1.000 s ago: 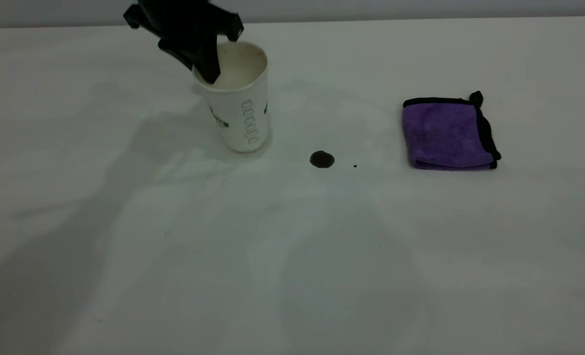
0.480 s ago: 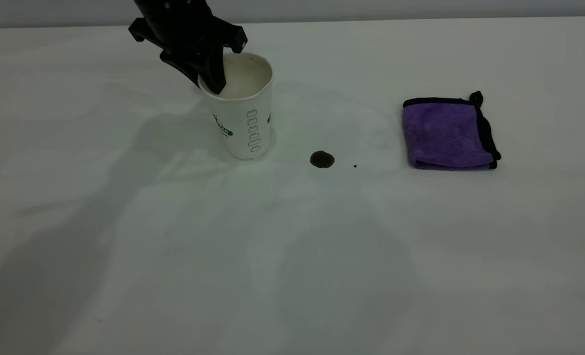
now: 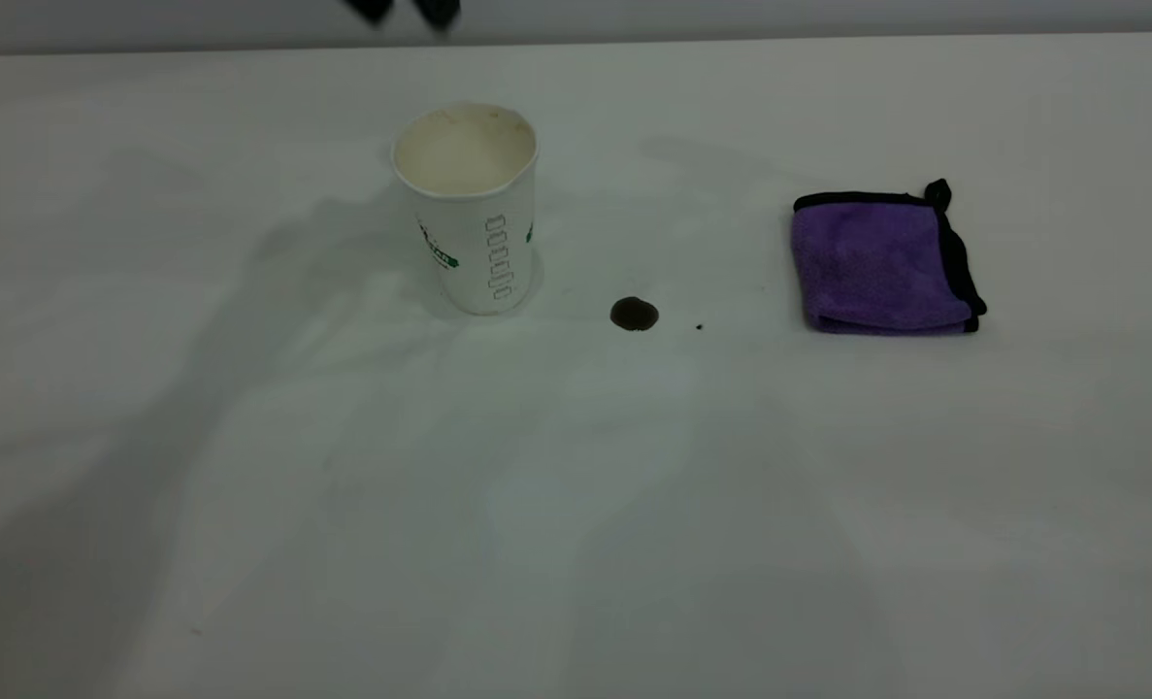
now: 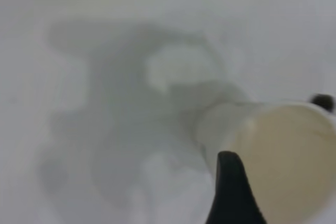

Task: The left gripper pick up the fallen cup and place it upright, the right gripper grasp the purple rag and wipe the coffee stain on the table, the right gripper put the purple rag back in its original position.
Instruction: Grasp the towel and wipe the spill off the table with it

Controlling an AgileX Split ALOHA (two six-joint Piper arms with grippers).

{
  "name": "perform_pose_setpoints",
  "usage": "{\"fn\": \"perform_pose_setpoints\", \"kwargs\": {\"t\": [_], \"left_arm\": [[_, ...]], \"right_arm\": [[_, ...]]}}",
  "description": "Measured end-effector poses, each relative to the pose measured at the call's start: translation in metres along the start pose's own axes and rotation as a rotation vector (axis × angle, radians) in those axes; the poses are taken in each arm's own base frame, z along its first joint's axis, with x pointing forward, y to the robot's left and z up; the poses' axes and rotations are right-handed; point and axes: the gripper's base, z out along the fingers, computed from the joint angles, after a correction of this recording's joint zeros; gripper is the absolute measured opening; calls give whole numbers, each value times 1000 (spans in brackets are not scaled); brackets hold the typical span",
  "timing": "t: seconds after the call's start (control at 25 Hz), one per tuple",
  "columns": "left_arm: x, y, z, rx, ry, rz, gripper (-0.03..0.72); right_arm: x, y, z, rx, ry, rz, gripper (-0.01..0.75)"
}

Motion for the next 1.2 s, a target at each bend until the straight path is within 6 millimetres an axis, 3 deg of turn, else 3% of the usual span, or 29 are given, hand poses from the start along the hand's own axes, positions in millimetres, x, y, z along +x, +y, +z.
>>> {"fn": "perform_pose_setpoints", "kwargs": {"t": [0.16, 0.32, 0.48, 0.64, 0.76, 0.88, 1.04, 1.2], "left_arm": [[-1, -31, -78, 19, -59, 46, 517], [14, -64, -156, 37, -128, 83, 517], [41, -94, -218, 32, -158, 130, 517], [65, -114, -263, -19, -234, 154, 517], [85, -122, -275, -43, -246, 142, 515], [110, -132, -268, -28, -193, 165, 515], [156, -136, -242, -19, -60, 205, 515], [211, -123, -208, -44, 102, 170, 515]], "right_arm": [[0, 0, 0, 0, 0, 0, 487], [0, 0, 0, 0, 0, 0, 487], [0, 0, 0, 0, 0, 0, 487], [0, 0, 0, 0, 0, 0, 487], [0, 0, 0, 0, 0, 0, 487], [0, 0, 0, 0, 0, 0, 487], [0, 0, 0, 0, 0, 0, 487], [0, 0, 0, 0, 0, 0, 487]]}}
